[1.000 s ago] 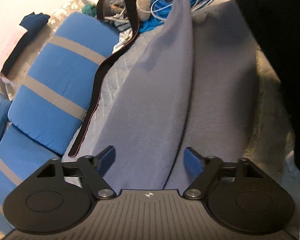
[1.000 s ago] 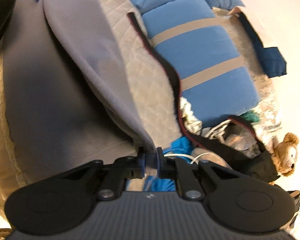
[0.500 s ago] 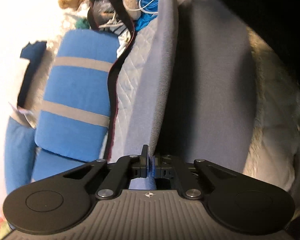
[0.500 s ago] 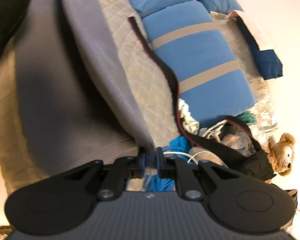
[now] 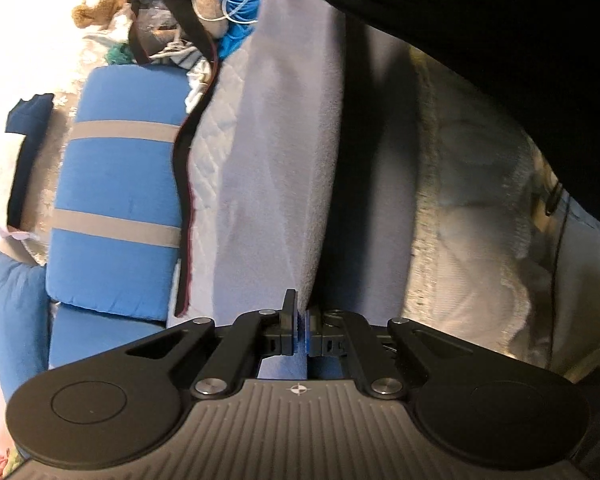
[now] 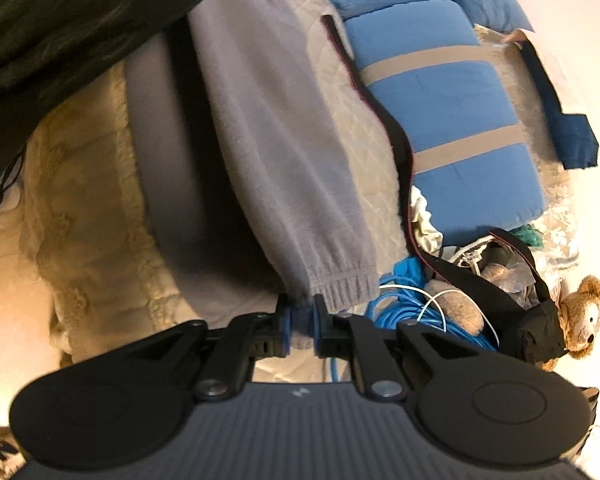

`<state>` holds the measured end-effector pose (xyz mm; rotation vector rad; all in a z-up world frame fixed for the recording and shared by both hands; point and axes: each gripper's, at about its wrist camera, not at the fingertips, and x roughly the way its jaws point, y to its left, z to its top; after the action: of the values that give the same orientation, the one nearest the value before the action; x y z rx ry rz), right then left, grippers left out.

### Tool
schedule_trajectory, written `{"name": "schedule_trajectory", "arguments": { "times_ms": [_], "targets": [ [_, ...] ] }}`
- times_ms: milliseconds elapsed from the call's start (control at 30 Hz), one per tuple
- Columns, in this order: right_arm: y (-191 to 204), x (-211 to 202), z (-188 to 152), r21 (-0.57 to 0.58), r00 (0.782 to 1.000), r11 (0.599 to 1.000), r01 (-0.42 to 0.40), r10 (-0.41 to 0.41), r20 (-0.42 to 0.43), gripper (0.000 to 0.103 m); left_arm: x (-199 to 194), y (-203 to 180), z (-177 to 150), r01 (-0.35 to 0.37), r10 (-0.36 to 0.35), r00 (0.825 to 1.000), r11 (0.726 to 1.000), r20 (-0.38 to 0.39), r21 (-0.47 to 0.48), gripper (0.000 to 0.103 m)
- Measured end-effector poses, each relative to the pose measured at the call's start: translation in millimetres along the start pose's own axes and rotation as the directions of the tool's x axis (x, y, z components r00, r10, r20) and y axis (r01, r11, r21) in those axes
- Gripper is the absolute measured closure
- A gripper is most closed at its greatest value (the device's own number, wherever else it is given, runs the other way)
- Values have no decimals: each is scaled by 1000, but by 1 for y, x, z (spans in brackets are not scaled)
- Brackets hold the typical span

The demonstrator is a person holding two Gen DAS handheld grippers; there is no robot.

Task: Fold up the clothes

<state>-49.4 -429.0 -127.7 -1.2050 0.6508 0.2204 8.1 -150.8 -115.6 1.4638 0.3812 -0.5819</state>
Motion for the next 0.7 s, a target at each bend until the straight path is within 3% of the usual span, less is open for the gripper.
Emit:
{"name": "schedule_trajectory", "arguments": {
  "times_ms": [333, 633, 700],
  "targets": [
    [25, 13, -1, -140, 998, 990, -23, 15, -58, 93, 7, -19, -4, 50, -50, 999, 998, -12, 33, 100],
    [42, 18, -7, -244, 998, 970, -3, -12, -60, 92, 9, -23, -6, 55, -54, 998, 998, -14, 34, 100],
    [44, 18, -7, -257, 998, 966, 17, -34, -59, 72, 11, -26, -6, 35, -35, 999, 998, -8, 58, 98]
  ]
}}
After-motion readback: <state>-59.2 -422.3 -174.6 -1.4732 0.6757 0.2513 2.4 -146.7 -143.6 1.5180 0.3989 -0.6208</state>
